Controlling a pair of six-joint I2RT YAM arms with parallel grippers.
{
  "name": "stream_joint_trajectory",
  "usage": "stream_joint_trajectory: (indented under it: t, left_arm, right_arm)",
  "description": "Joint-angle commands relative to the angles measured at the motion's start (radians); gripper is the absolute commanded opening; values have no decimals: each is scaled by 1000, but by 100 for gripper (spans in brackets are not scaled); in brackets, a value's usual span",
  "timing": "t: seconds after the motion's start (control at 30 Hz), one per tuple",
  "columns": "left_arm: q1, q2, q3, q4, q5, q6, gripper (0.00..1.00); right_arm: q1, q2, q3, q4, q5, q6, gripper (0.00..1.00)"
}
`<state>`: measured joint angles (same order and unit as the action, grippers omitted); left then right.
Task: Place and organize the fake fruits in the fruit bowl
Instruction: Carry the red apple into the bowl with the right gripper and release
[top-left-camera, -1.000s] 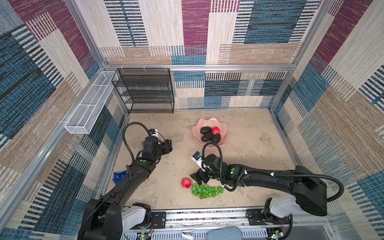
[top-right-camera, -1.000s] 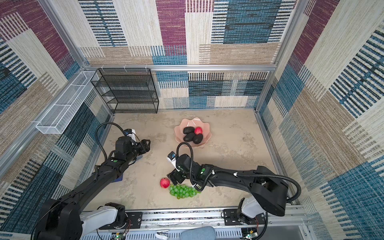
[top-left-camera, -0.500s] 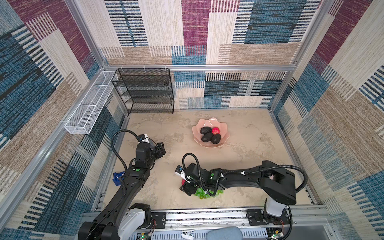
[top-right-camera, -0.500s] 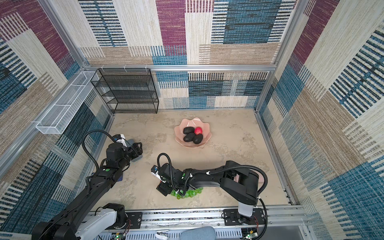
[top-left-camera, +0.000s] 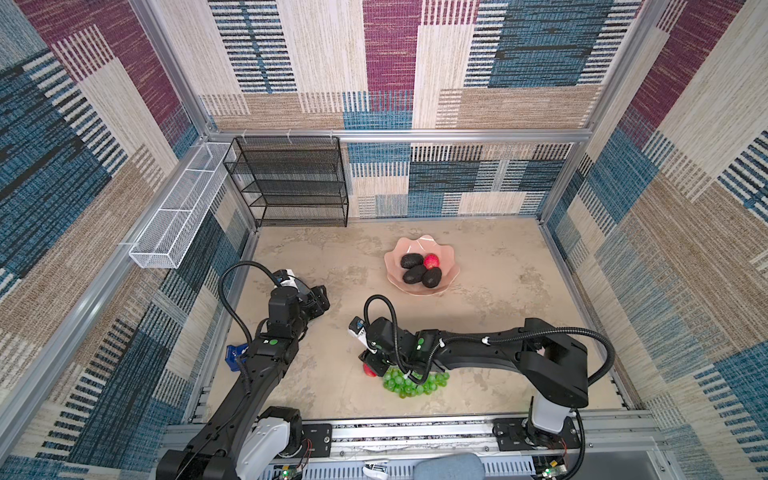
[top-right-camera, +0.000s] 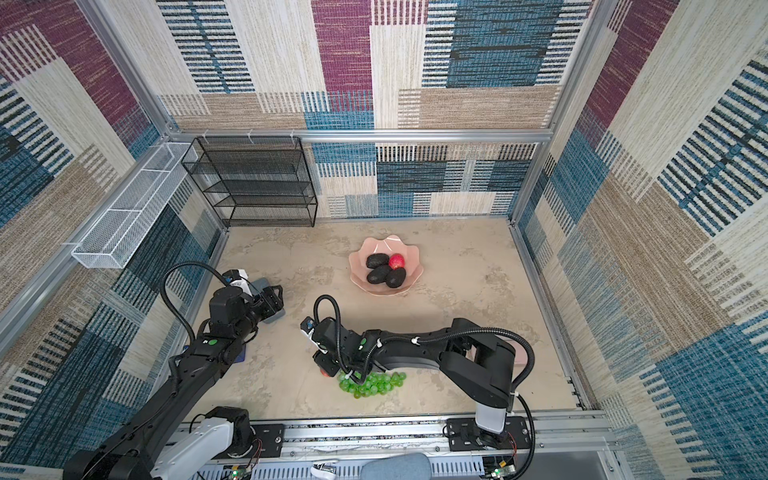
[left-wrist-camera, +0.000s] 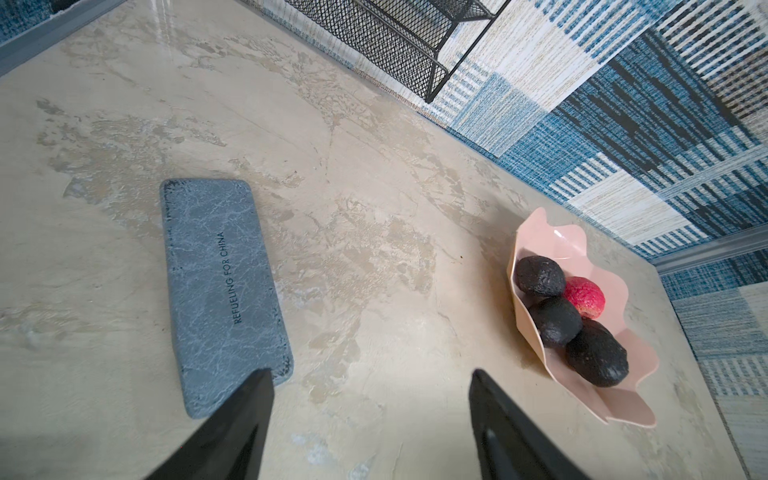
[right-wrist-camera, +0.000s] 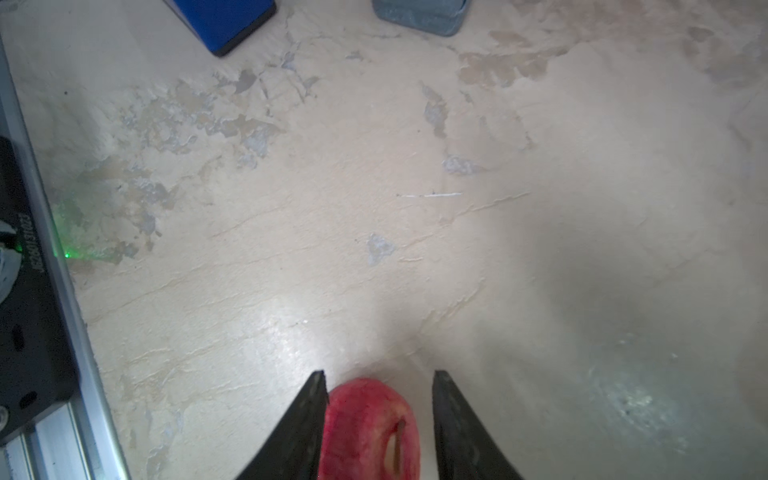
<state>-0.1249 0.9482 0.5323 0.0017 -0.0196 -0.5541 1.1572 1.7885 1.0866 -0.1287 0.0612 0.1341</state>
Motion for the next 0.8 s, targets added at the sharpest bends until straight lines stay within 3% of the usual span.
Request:
stream_joint_trajectory:
  t: [0.0,0.1,0.27,0.57,0.77]
  left_arm:
    - [5,-3,-3,-2,7,-2,78]
    - [8,-3,-3,-3,12,0,78]
    - [12,-10,-8,-2,10,-1,78]
    - [18,-20,-7,-14,11,3,77]
    - [21,-24,-9,-15,13,1,78]
  right_arm:
    - [1,-13,-5,-15,-37,-14,64]
    - [1,-24,-35,-13,-72,-27,78]
    - [7,-1,-42,-20,-111,-36,78]
    - [12,48,-1,-27,-65,-20,52]
    - [-45,-24,8,-30,-38,25,37]
